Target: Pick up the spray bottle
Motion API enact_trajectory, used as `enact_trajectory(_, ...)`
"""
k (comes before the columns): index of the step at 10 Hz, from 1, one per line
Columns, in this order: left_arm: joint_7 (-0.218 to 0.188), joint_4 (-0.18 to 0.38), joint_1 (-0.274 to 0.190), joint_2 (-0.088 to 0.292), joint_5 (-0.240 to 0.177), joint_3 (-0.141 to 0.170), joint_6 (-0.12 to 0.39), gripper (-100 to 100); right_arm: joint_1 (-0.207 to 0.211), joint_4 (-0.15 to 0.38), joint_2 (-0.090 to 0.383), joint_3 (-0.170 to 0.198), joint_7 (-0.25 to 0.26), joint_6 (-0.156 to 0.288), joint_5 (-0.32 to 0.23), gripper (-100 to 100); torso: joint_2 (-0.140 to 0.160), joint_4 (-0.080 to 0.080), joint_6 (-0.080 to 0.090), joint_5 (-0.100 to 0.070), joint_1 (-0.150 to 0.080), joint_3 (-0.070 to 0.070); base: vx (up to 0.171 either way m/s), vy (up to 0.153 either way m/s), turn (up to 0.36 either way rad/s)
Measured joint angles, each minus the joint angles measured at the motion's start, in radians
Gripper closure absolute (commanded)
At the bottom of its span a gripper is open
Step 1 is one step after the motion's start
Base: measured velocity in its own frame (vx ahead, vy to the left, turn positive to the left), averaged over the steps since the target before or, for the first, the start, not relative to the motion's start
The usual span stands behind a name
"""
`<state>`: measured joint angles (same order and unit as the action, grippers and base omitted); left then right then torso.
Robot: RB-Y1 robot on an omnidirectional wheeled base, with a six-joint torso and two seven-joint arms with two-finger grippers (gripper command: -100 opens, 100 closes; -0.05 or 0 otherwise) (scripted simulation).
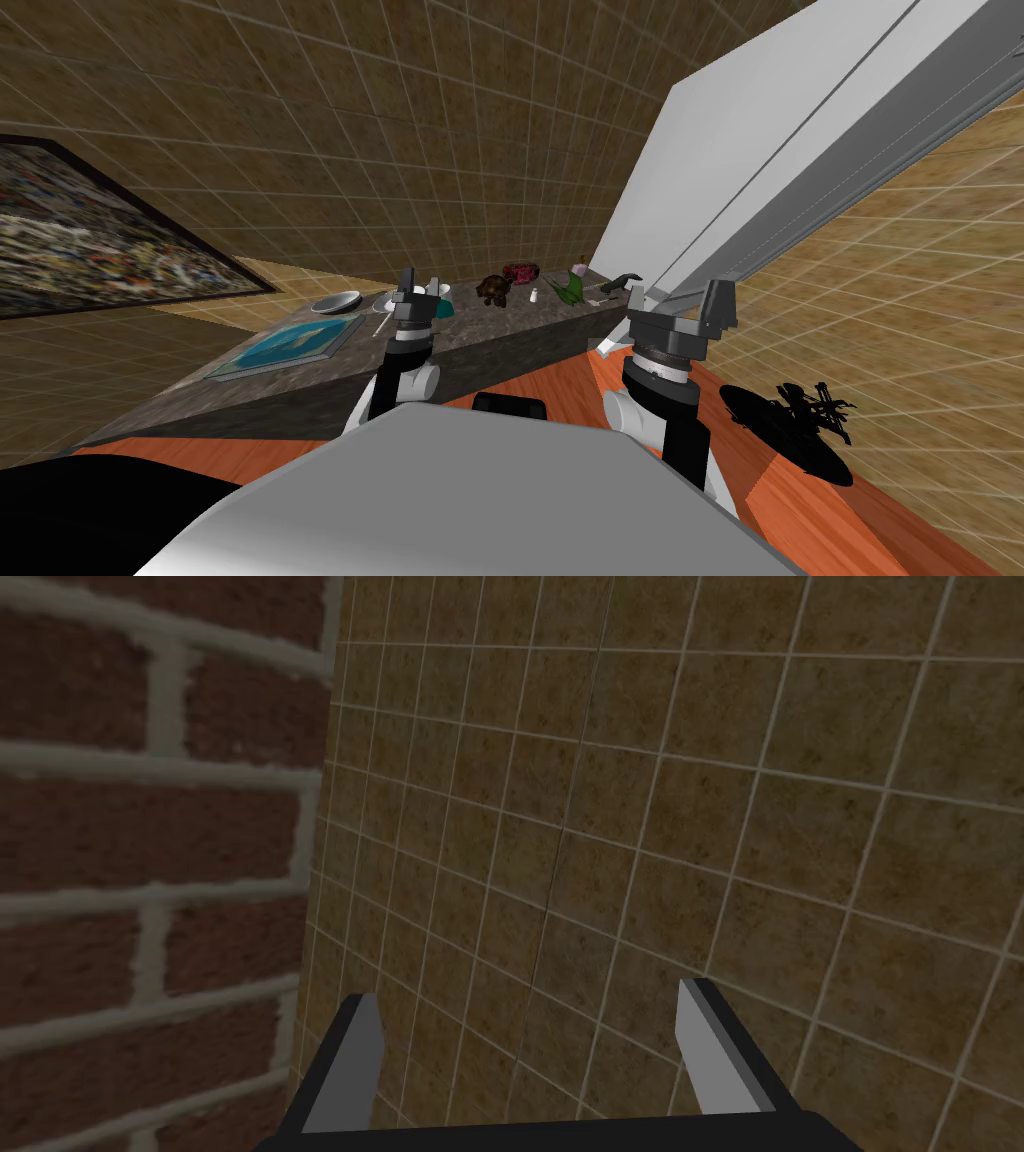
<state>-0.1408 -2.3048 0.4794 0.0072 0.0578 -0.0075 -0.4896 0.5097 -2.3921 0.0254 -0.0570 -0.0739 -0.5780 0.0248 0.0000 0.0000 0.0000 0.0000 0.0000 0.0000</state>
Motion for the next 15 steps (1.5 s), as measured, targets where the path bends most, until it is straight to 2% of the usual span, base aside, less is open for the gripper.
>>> enact_trajectory(2,-0.004,0.006,-0.003,0.035,-0.004,0.006,0.015,-100,0.0,0.0,0.0,0.0,0.0,0.0,0.0,0,0.001,0.0,0.0,0.0,0.0,0.001,-0.024,-0.008,0.02)
enact_trajectory(5,-0.023,0.02,-0.012,0.1,-0.022,0.034,0.065,-100,0.0,0.0,0.0,0.0,0.0,0.0,0.0,0,0.003,0.001,0.0,0.0,-0.001,0.002,-0.043,-0.012,0.033)
enact_trajectory(10,-0.069,0.046,-0.034,0.188,-0.064,0.099,0.205,-100,0.0,0.0,0.0,0.0,0.0,0.0,0.0,0,0.005,0.001,0.0,0.0,0.0,0.003,-0.068,-0.007,0.053)
enact_trajectory(13,-0.1,0.075,-0.051,0.231,-0.093,0.145,0.295,-100,0.0,0.0,0.0,0.0,0.0,0.0,0.0,0,0.005,0.001,0.0,0.0,0.001,0.003,-0.06,0.001,0.048)
enact_trajectory(15,-0.11,0.086,-0.067,0.244,-0.102,0.161,0.346,-100,0.0,0.0,0.0,0.0,0.0,0.0,0.0,0,0.002,0.001,0.0,0.0,0.0,0.001,-0.04,-0.003,0.039)
